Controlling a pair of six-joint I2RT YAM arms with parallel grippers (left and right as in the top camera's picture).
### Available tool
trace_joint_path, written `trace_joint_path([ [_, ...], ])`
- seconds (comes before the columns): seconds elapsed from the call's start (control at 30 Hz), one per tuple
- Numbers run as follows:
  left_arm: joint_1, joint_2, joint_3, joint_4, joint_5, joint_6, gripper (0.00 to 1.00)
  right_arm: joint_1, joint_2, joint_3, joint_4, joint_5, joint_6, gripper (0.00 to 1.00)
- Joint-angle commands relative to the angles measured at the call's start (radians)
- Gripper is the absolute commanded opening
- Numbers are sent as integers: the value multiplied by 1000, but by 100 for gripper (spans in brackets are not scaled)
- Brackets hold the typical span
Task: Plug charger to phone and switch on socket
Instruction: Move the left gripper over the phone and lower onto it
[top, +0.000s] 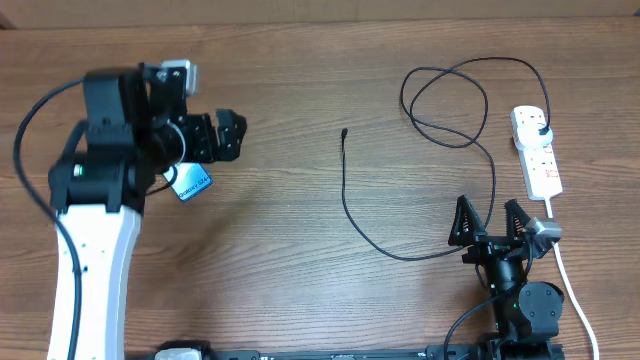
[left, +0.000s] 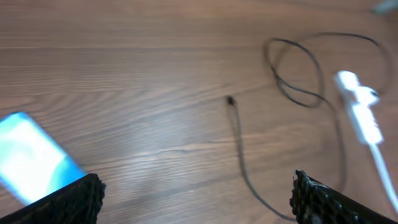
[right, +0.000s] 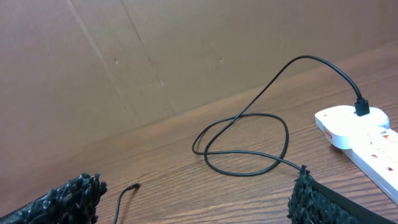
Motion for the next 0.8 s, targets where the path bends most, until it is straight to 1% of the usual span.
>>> trace_joint_path([
  [0.0, 2, 43, 35, -13, 252, 55, 100, -1, -8, -11, 6, 10, -3, 100],
  [0.07, 0, 62, 35, -34, 319, 56, 100, -1, -8, -11, 6, 10, -3, 100],
  [0.23, 0, 108, 35, -18, 312, 29, 100, -1, -8, -11, 6, 10, -3, 100],
  [0.27, 0, 119, 35, -8, 290, -11, 100, -1, -8, -11, 6, 10, -3, 100],
  [0.33, 0, 140, 36, 5, 202, -124, 99, -1, -8, -11, 6, 10, -3, 100],
  [0.43, 0, 185, 58, 5, 68, -235, 91, -1, -8, -11, 6, 10, -3, 100],
  [0.5, 0, 218, 92, -16, 6, -273, 91, -1, -8, -11, 6, 10, -3, 100],
  [0.57, 0, 266, 153, -69, -84, -316, 94, -1, -8, -11, 6, 10, -3, 100],
  [0.63, 0, 313, 212, -117, -138, -327, 96, -1, -8, -11, 6, 10, -3, 100],
  [0.77, 0, 404, 298, -211, -272, -369, 95, -1, -8, -11, 6, 10, -3, 100],
])
